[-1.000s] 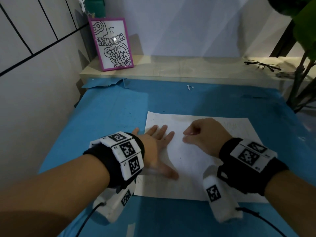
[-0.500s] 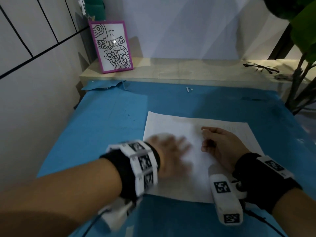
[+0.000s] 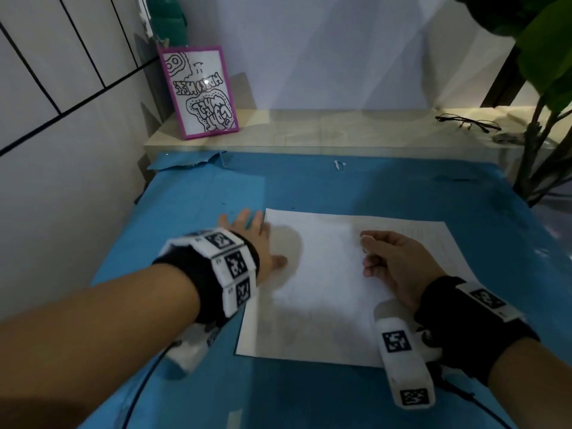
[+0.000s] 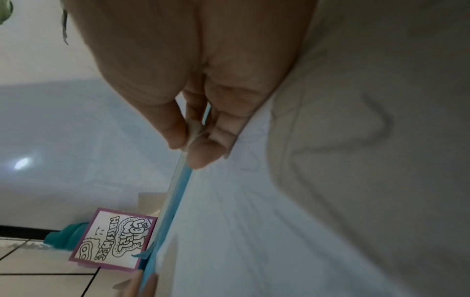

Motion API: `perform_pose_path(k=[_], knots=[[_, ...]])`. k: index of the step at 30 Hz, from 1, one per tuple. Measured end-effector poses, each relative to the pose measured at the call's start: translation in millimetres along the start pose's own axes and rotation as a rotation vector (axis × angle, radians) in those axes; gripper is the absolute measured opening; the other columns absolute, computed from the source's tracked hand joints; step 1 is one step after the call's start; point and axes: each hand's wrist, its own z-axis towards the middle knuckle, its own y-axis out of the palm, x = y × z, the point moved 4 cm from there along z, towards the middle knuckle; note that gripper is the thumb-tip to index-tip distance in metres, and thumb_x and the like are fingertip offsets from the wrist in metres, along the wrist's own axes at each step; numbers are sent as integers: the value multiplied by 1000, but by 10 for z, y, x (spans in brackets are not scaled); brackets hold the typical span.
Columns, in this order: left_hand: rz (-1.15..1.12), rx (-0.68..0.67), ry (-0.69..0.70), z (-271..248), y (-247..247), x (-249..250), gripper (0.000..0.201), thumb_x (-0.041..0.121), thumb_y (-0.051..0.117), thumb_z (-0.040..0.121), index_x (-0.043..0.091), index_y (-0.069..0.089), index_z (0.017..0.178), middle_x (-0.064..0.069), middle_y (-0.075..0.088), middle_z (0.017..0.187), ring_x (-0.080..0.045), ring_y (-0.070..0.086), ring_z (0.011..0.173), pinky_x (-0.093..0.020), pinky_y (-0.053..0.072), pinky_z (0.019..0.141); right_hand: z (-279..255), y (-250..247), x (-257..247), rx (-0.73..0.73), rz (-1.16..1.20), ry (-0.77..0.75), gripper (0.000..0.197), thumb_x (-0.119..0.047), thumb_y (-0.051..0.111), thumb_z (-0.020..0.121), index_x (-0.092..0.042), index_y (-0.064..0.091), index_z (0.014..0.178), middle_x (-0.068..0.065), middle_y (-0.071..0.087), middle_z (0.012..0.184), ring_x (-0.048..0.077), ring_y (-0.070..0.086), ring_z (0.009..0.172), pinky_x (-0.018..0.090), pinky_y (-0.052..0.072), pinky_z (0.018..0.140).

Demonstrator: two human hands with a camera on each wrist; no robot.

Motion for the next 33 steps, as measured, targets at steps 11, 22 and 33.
perform_pose_path(k=[11,22,33], knots=[[-79,-107,375,-233,349,-281,119,81,53,69,34,-25,145,21,-32,148,-5,-20,142,-48,-8,116,-277,604,-237,-219,-442,-147,13,-10,77,74,-14,67,81,0,66,77,12,59,65,21,50,57],[-135,-26,377,-155,386,-300,125,82,58,62,33,-17,149,15,-26,154,-8,-20,143,-55,-9,115,-462,1161,-147,-455,-848,-215,9,-13,74,69,-17,66,68,-12,60,58,-1,53,56,14,41,57],[-143,-24,376,-159,390,-298,126,82,58,62,34,-19,149,16,-26,154,-9,-20,143,-57,-7,115,-370,1149,-173,-427,-888,-207,12,-18,77,69,-21,66,75,-3,64,71,10,60,64,20,45,63]])
